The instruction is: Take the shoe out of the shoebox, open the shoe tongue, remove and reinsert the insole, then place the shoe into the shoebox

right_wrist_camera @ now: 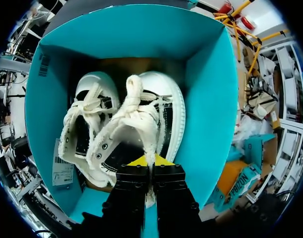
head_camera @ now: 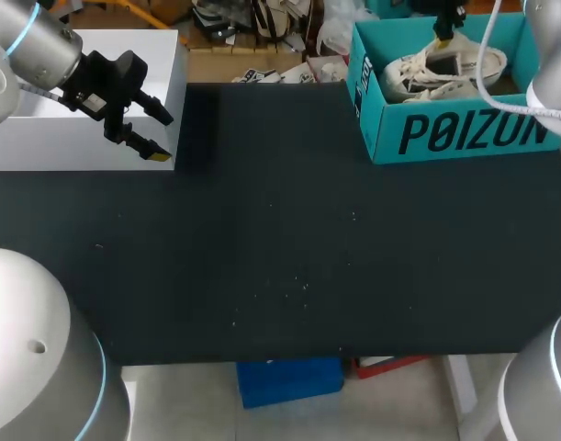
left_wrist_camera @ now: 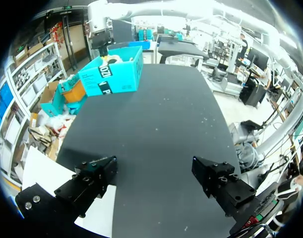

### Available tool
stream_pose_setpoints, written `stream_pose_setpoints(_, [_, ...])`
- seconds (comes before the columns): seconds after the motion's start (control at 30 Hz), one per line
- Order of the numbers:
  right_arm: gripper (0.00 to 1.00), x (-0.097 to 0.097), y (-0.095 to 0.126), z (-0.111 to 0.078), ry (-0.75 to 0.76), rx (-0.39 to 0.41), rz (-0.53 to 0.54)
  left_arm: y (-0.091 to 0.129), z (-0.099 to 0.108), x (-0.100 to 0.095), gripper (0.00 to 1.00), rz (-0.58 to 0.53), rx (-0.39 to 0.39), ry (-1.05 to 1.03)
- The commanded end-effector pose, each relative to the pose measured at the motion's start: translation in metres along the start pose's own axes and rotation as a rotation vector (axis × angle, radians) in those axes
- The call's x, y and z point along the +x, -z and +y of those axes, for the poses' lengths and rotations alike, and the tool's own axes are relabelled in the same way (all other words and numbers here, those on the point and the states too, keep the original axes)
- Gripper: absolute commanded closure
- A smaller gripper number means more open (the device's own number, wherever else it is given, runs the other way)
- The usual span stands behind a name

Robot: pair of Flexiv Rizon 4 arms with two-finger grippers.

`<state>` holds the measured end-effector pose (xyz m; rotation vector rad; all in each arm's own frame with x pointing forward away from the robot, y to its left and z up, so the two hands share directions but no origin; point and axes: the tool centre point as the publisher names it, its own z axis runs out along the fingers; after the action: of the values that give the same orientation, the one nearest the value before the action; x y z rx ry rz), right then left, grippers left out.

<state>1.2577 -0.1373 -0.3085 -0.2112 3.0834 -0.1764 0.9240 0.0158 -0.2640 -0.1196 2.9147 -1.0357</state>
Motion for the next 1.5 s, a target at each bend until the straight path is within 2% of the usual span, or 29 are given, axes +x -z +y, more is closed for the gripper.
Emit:
stream_pose_setpoints(0.03, [1.00, -0.011, -0.009, -0.001, 0.004, -0.002, 0.535, 0.000, 0.000, 0.000, 0.00, 0.000, -0.003, 0.000])
stream_pose_setpoints(0.6, [1.00, -0.002, -0.027, 0.002, 0.024, 0.002, 0.596, 0.000, 0.000, 0.000, 0.00, 0.000, -0.003, 0.000])
stream_pose_setpoints(0.63, [0.57, -0.002, -0.027, 0.002, 0.023, 0.003, 0.599, 0.000, 0.000, 0.000, 0.00, 0.000, -0.003, 0.000])
stream_pose_setpoints(0.67, [0.00, 0.000, -0.026, 0.001, 0.018, 0.011, 0.601, 0.000, 0.000, 0.000, 0.00, 0.000, -0.003, 0.000])
stream_pose_setpoints(0.93, [0.00, 0.005, -0.002, -0.006, -0.017, 0.045, 0.558, 0.000, 0.000, 0.000, 0.00, 0.000, -0.003, 0.000])
stream_pose_setpoints(1.17, [0.00, 0.014, 0.043, -0.005, -0.064, 0.020, 0.439, 0.000, 0.000, 0.000, 0.00, 0.000, -0.003, 0.000])
stream_pose_setpoints(1.5, [0.00, 0.035, 0.103, 0.013, -0.137, -0.044, 0.243, 0.000, 0.000, 0.000, 0.00, 0.000, -0.003, 0.000])
